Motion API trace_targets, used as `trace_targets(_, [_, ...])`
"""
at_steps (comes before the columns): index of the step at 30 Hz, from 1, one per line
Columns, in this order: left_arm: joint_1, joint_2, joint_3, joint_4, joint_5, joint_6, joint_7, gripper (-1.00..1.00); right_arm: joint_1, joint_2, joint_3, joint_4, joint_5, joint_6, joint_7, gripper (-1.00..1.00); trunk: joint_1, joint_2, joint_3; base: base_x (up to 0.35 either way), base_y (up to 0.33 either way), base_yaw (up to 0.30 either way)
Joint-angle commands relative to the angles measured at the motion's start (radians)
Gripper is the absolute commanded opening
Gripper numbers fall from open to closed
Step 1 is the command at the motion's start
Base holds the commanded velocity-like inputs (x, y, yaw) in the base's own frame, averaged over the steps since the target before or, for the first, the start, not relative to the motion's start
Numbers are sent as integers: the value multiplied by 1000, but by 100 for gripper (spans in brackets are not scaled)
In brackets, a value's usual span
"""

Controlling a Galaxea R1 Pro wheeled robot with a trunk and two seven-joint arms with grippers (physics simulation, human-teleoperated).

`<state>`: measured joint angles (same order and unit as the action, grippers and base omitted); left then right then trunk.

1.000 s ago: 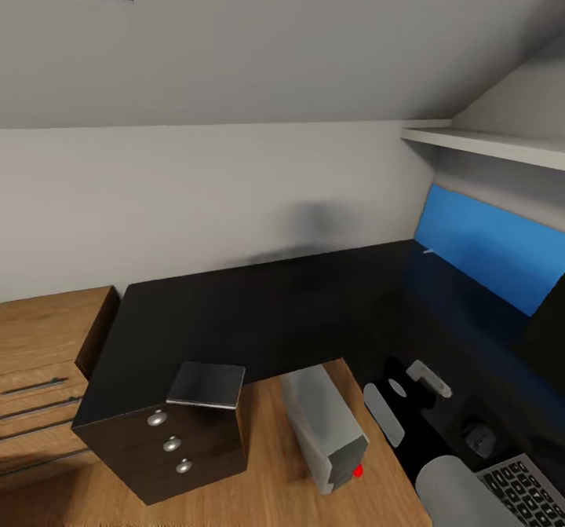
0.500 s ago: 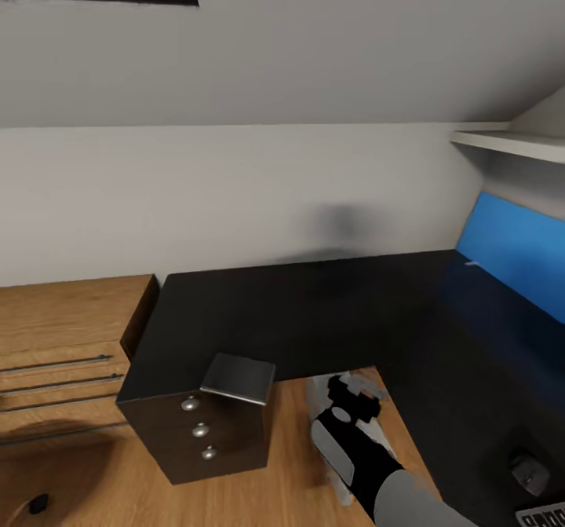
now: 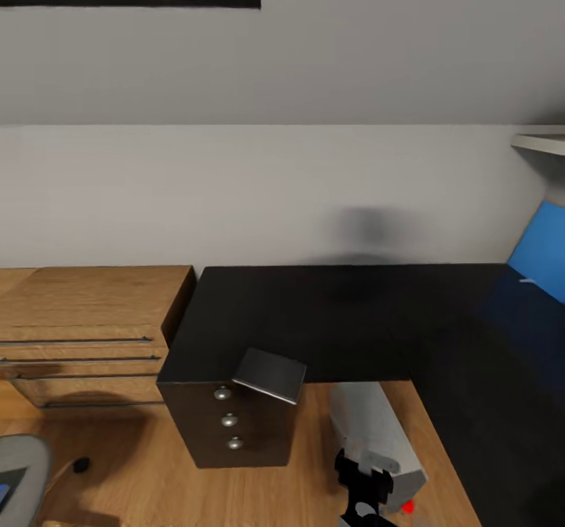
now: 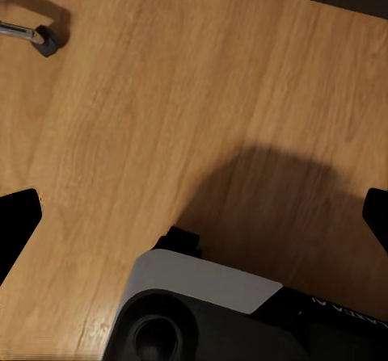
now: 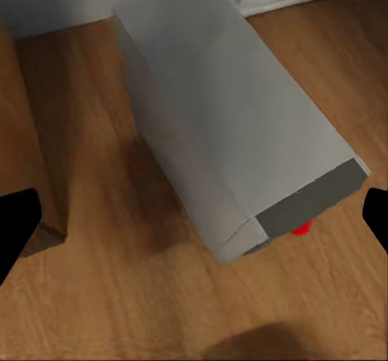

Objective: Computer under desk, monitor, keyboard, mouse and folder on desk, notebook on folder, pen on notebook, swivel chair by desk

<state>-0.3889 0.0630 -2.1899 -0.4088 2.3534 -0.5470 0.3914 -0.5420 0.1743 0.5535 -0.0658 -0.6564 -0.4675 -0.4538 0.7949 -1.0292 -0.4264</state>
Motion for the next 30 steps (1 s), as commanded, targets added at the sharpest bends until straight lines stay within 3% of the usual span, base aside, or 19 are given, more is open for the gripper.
trace_targets(1, [-2, 0, -8, -4, 3, -5, 6, 100, 13, 0, 11, 4, -6, -8, 2, 100, 0, -1, -1, 0, 0, 289])
trace_targets(5, [-2, -1, -8, -4, 3, -5, 6, 100, 30, 0, 9, 26, -6, -15, 25, 100, 0, -1, -1, 0, 0, 289])
trace_targets(9, [-2, -1, -9, -4, 3, -5, 6, 100, 35, -2, 9, 47, -8, -16, 111, 100, 0, -1, -1, 0, 0, 246])
trace_targets(11, [-2, -2, -9, -4, 3, -5, 5, 100, 40, -6, 9, 53, -8, -17, 192, 100, 0, -1, -1, 0, 0, 91])
trace_targets(15, [-2, -2, -9, -4, 3, -5, 4, 100, 50, -8, 10, 63, -6, -17, 240, 100, 0, -1, -1, 0, 0, 28])
trace_targets(30, [-2, -1, -11, -4, 3, -5, 0, 100, 53, -10, 11, 66, -5, -17, 250, 100, 0, -1, -1, 0, 0, 2])
